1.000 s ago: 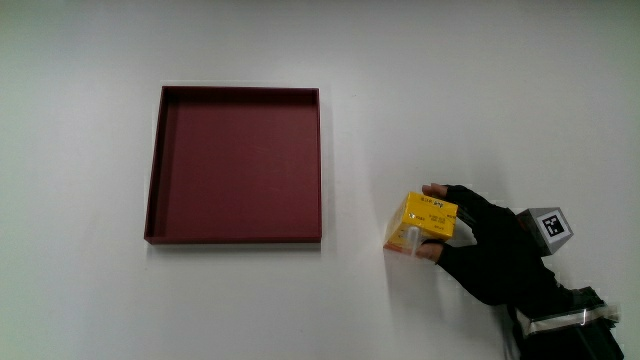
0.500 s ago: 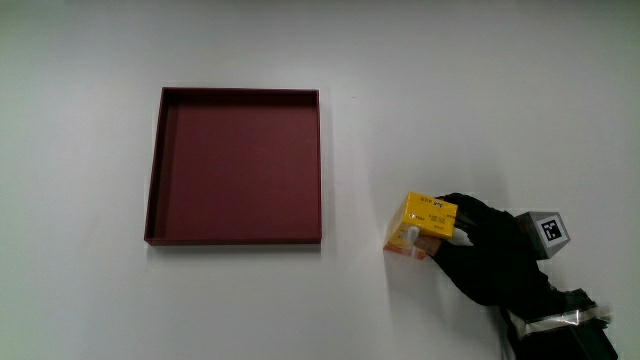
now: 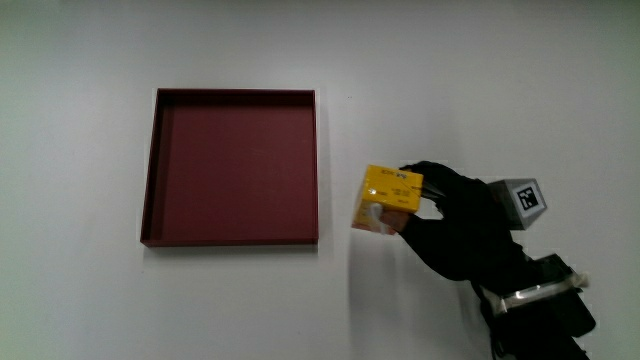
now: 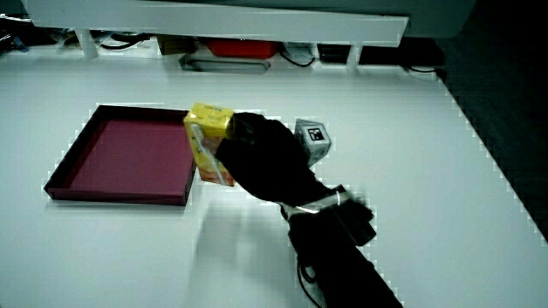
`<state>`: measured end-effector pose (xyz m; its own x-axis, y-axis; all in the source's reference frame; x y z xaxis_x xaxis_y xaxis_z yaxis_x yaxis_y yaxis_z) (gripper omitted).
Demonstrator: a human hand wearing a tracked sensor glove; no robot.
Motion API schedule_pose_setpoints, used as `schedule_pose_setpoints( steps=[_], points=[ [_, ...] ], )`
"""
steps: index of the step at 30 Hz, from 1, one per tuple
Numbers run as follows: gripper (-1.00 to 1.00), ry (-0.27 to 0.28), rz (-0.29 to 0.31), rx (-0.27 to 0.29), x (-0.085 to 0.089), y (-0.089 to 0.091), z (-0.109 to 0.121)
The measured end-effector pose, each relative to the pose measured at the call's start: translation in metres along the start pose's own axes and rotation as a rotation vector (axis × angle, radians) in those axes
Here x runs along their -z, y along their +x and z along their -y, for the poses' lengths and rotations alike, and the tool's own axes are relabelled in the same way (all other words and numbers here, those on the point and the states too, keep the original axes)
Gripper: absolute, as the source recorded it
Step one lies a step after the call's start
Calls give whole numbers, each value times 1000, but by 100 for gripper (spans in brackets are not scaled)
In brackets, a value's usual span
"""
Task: Place ice redtea
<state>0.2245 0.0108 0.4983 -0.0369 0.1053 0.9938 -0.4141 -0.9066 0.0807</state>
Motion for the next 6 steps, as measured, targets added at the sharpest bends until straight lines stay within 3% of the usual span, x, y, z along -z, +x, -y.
schedule_pose_setpoints(
  steps=[3,4,5,6],
  points=[
    [-100,-16,18,-15,13,-10,-15],
    [-100,-3,31,10,16,-7,-19],
    [-100,-12,8,16,22,-11,-24],
    [-100,-10,42,33,25,-10,-29]
  ],
)
